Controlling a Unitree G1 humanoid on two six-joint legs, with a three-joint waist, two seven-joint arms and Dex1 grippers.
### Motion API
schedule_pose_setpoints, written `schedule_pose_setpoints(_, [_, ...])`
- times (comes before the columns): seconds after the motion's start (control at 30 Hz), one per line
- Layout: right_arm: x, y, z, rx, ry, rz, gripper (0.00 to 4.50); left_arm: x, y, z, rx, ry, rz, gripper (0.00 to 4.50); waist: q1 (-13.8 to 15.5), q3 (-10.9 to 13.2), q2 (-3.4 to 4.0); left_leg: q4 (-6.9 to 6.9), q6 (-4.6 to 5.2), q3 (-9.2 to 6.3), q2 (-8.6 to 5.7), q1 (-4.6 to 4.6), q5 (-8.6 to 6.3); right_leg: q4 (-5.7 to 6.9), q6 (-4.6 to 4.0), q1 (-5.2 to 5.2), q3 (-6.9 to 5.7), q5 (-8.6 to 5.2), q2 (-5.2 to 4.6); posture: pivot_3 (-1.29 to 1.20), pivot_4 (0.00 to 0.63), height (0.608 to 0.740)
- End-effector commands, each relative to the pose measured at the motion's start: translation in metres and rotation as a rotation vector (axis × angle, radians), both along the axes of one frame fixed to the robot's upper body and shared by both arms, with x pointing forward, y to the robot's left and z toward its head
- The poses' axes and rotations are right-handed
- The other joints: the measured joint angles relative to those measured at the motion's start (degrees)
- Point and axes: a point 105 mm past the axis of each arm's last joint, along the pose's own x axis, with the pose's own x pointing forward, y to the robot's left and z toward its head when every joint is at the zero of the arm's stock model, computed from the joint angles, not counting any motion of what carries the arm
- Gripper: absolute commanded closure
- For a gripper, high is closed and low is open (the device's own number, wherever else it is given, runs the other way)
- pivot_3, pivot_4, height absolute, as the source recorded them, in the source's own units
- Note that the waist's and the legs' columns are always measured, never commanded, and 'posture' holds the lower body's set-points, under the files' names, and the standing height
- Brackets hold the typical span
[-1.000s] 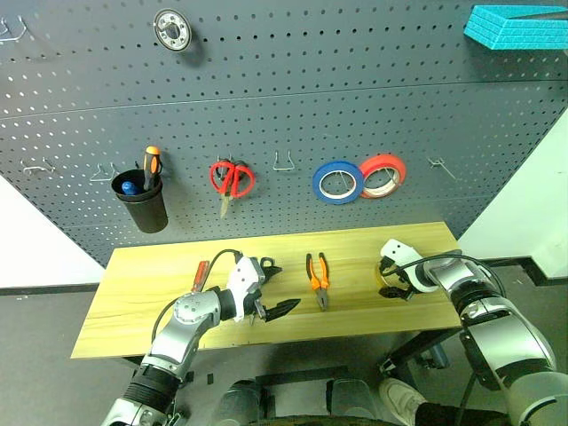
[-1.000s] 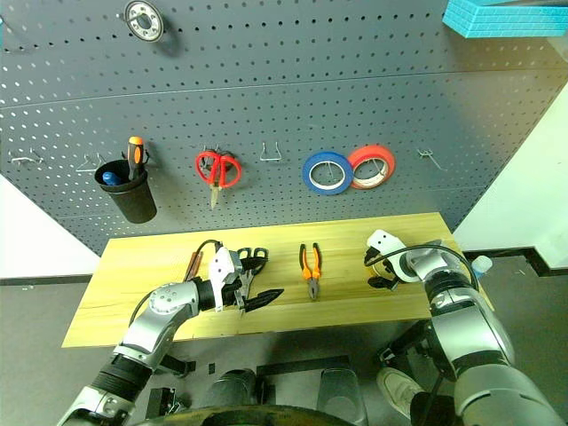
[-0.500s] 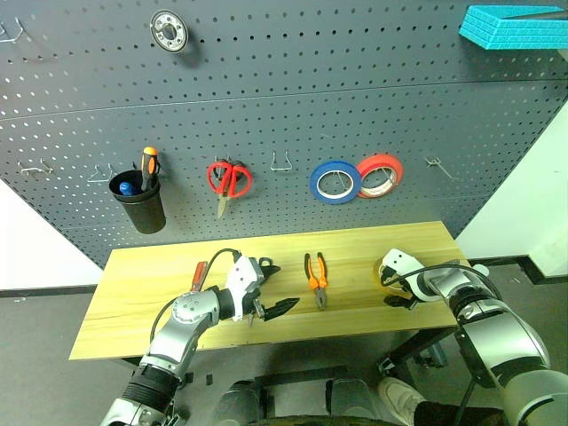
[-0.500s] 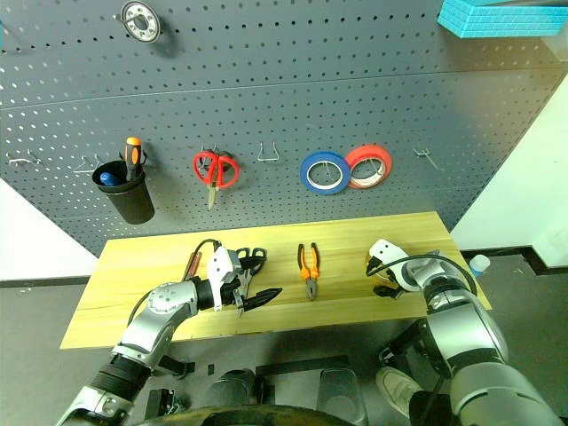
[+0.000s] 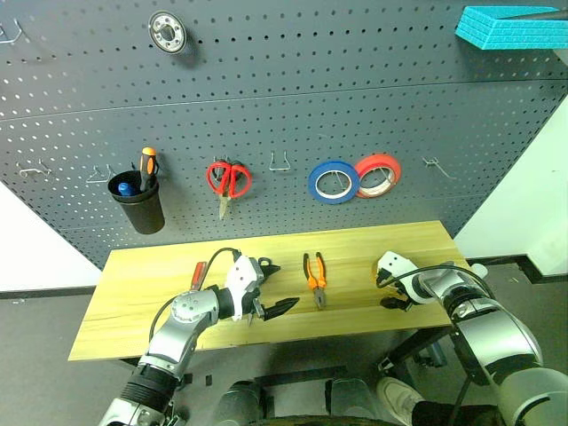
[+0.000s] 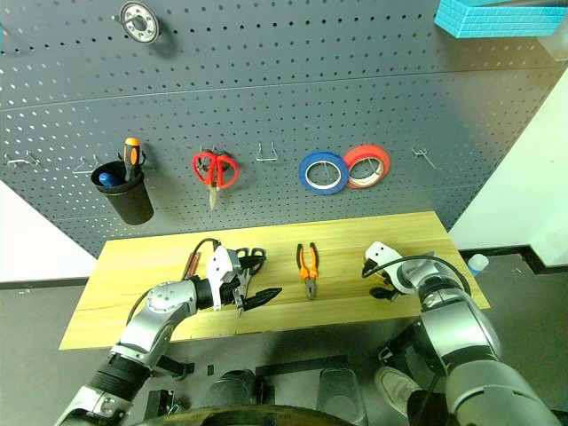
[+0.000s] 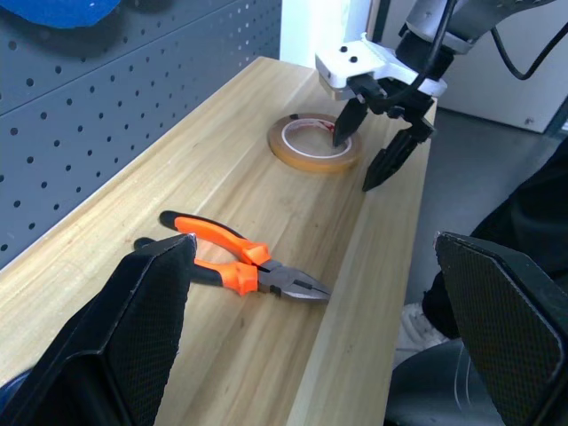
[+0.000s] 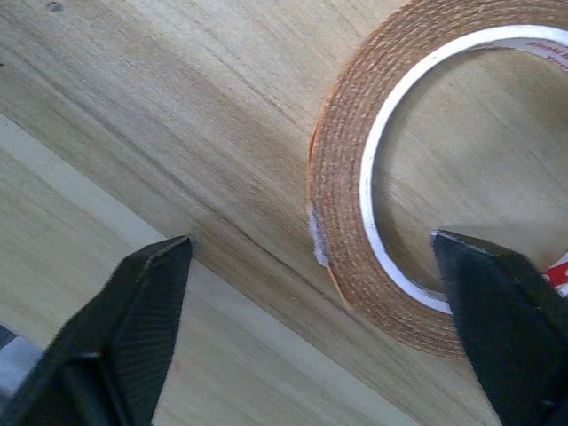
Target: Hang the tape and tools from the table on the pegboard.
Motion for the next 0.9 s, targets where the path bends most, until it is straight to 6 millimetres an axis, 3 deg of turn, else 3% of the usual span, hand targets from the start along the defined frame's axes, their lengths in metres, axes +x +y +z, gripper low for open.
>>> schedule_pose_setpoints(0.03, [0.007,0.001,0.005,-0.026,-0.020,0.010,1.51,0.004,0.003,0.014,-0.018,-0.050,0.007,0.00,-0.02,0.00,0.00,0.01,0.00,0.00,0.00,0.00,0.00,0.00,-0.01,0.00,0.00,0.00,0.00,-0.09,0.000,0.739])
schedule_pose_setpoints(0.23, [0.004,-0.001,0.002,-0.028,-0.014,0.003,3.61,0.003,0.003,0.014,-0.017,-0.050,0.010,0.00,-0.06,-0.01,0.01,0.01,0.00,-0.01,0.00,0.01,0.00,0.00,-0.01,0.01,0.01,0.02,0.01,-0.10,0.000,0.739])
schedule_pose_setpoints(0.3, [0.004,-0.002,0.002,-0.027,-0.015,-0.002,4.02,0.003,0.002,0.014,-0.018,-0.049,0.009,0.00,-0.15,-0.02,0.00,0.02,-0.01,-0.01,0.00,0.01,0.00,0.00,-0.01,0.01,0.01,0.02,0.01,-0.10,0.000,0.739])
schedule_pose_setpoints(0.57, [0.026,-0.012,0.024,-0.046,-0.207,0.009,4.02,0.005,0.002,0.024,-0.044,-0.094,0.022,0.00,-0.29,-0.02,0.01,0.02,-0.01,-0.01,0.00,0.01,0.01,0.00,0.00,0.01,0.02,0.03,0.01,-0.09,0.000,0.739])
schedule_pose_setpoints(0.73, [0.042,-0.018,0.061,-0.057,-0.509,0.081,4.02,0.011,-0.005,0.046,-0.110,-0.177,0.025,0.00,0.15,-0.02,0.01,0.00,-0.01,0.01,0.00,-0.04,0.01,-0.02,0.01,-0.03,0.04,0.03,-0.01,-0.11,0.000,0.739])
schedule_pose_setpoints(0.9, [0.032,-0.021,0.105,-0.136,-0.833,0.182,4.02,0.013,-0.028,0.055,-0.143,-0.218,-0.056,0.00,0.68,-0.02,0.00,0.02,-0.01,0.08,0.00,-0.10,0.00,-0.05,0.05,-0.04,0.04,0.01,-0.03,-0.18,0.000,0.739])
